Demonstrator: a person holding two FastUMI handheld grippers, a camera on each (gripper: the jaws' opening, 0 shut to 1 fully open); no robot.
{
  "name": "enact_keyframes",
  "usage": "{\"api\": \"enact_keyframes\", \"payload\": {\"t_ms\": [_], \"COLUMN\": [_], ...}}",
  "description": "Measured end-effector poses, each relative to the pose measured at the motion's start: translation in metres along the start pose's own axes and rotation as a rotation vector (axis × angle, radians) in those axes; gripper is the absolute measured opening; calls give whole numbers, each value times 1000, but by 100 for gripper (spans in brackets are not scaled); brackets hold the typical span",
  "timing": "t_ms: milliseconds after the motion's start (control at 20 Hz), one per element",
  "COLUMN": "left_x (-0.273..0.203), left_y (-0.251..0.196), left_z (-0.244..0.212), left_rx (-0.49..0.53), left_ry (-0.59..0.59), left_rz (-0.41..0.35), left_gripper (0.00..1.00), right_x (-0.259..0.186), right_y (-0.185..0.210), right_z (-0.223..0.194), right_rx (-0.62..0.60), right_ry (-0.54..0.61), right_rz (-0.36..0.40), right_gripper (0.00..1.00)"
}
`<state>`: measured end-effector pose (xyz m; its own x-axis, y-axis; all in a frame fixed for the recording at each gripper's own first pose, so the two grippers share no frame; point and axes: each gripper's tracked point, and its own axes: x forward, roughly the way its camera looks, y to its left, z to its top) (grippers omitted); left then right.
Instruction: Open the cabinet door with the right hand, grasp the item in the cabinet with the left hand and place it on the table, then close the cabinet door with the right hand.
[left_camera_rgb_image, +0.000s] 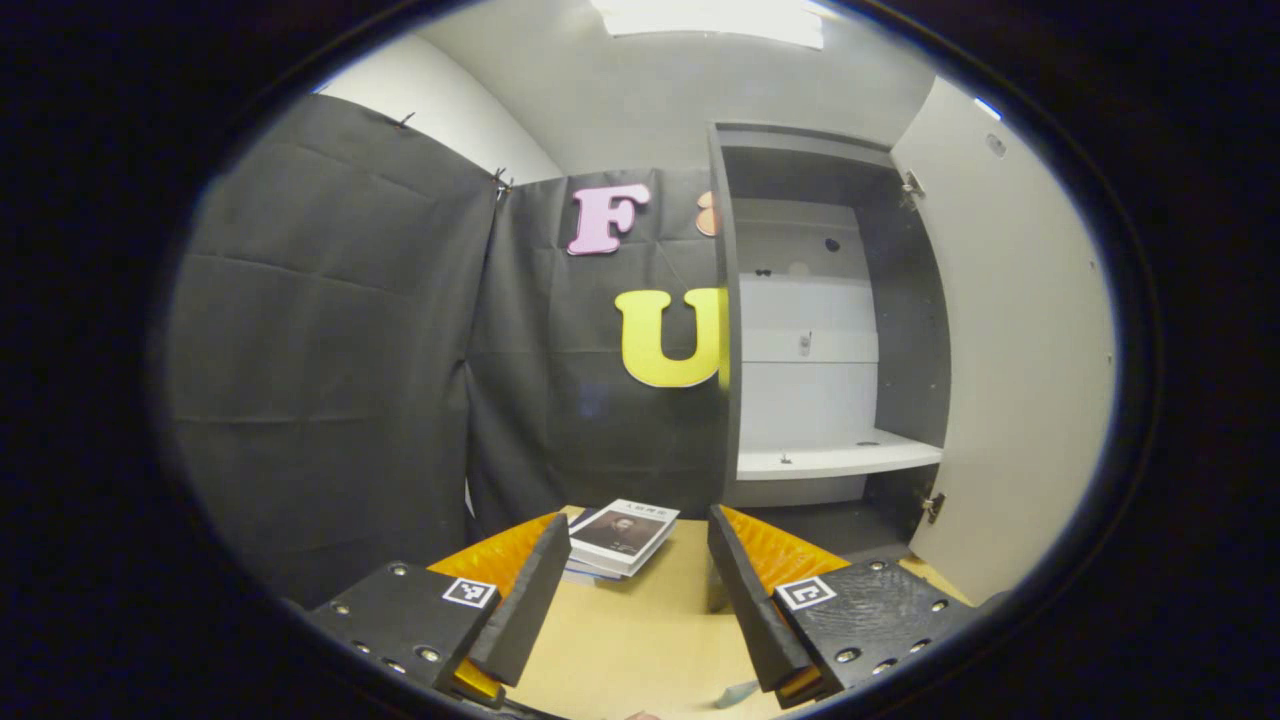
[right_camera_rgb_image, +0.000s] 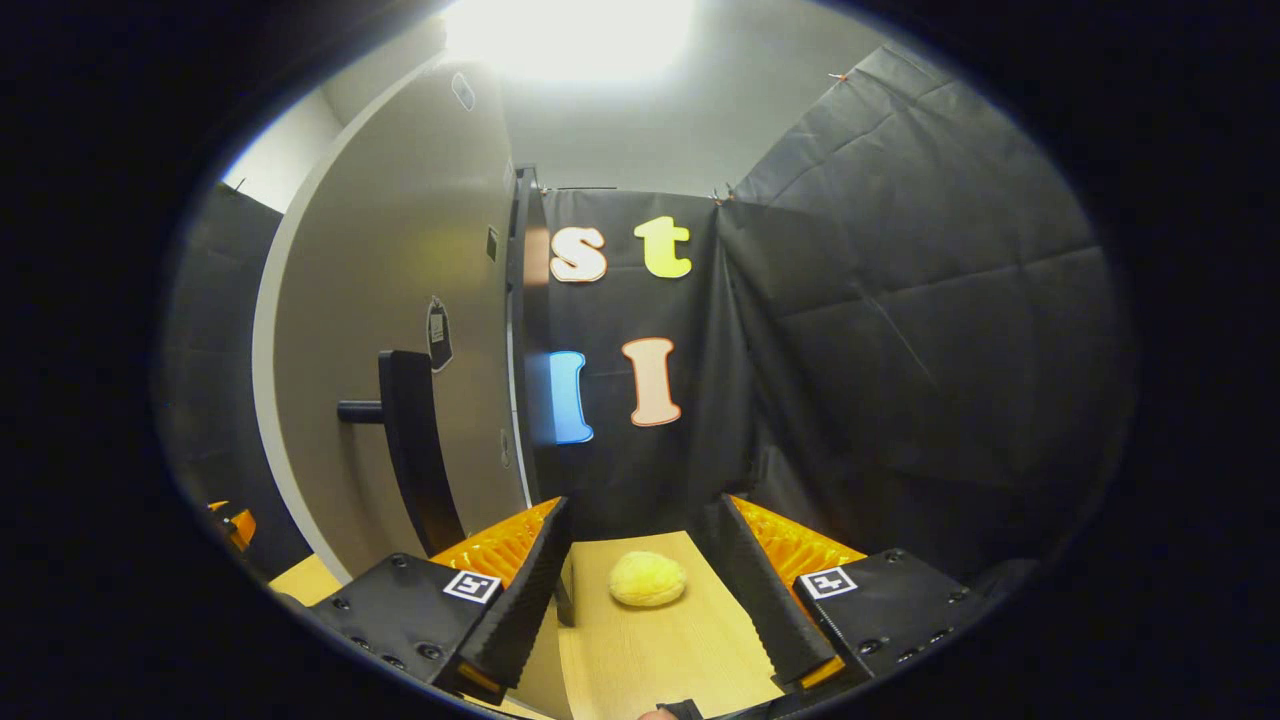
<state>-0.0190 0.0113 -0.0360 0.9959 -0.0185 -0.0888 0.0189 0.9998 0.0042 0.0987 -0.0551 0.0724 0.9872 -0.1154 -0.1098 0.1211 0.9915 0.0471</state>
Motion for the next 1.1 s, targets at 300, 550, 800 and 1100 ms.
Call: {"api": "enact_keyframes", "payload": {"t_ms": [300,550,800,1100], "left_x": [24,37,41,32], "left_y": [20,46,76,117], "left_z": [-11,-18,-22,-25], "left_rx": [-13,-19,-22,-13], "left_ry": [8,17,23,30], "left_rz": [-53,-77,-64,-14], "left_gripper": [86,84,86,86], "right_x": [-14,-18,-12,6], "right_y": [45,91,136,194], "right_z": [-2,-2,-6,-11], "right_rx": [-22,-55,-51,-38], "right_ry": [7,8,9,14], "right_rz": [0,27,84,194], "right_gripper": [93,93,93,87]}}
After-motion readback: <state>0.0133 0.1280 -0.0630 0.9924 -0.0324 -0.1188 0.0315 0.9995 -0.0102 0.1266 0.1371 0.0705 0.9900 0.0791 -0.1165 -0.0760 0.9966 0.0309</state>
